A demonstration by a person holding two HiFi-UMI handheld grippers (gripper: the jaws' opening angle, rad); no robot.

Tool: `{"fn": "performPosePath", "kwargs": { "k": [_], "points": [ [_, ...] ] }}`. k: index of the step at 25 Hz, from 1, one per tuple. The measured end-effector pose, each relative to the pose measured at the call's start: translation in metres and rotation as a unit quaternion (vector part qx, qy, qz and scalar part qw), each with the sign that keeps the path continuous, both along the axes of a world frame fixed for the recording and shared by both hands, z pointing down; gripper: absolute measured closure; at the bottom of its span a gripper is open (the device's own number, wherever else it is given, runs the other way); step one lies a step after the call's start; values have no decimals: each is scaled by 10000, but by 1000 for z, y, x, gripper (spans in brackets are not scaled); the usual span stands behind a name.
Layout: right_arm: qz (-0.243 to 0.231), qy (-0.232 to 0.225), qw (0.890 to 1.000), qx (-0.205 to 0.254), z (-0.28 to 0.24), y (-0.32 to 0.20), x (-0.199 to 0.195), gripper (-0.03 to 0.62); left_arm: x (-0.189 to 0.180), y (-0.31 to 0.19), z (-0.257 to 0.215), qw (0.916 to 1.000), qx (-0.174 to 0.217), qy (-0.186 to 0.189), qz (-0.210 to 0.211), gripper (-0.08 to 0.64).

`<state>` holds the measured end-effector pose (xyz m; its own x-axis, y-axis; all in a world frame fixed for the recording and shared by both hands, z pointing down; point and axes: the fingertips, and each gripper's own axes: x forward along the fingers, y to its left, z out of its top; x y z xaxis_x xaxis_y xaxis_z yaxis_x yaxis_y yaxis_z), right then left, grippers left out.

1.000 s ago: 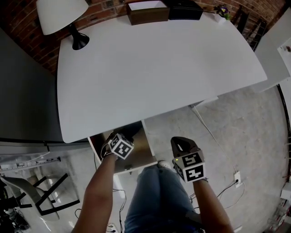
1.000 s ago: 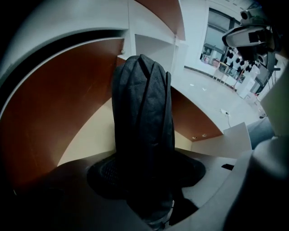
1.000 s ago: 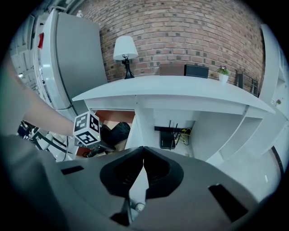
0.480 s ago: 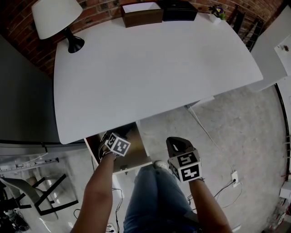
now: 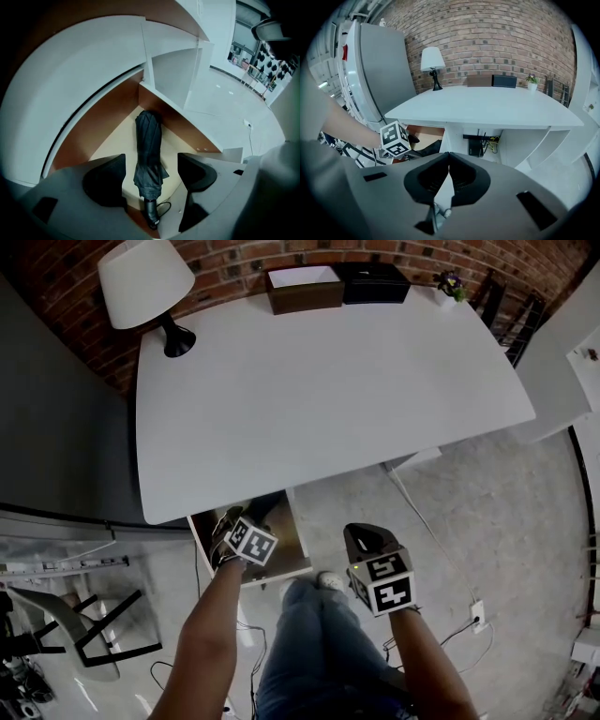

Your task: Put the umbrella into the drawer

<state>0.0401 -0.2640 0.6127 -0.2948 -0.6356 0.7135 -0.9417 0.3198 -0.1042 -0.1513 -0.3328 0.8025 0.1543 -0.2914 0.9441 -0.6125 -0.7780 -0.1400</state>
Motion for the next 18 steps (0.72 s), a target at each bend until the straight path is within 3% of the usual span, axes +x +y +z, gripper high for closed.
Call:
{"fn": "performPosePath", "kwargs": {
  "k": [4, 13, 18],
  "points": [
    [18, -52, 10000, -14, -19, 3, 0, 592, -1, 13, -21, 10000, -25, -13, -24, 241],
    [-172, 43, 9998, 71, -59, 4, 2, 592, -3, 37, -77, 9983, 52, 239, -521, 241],
    [-125, -173, 9998, 14, -75, 0, 1, 592, -7, 47, -106, 9967, 177, 375, -702, 241]
  ]
}}
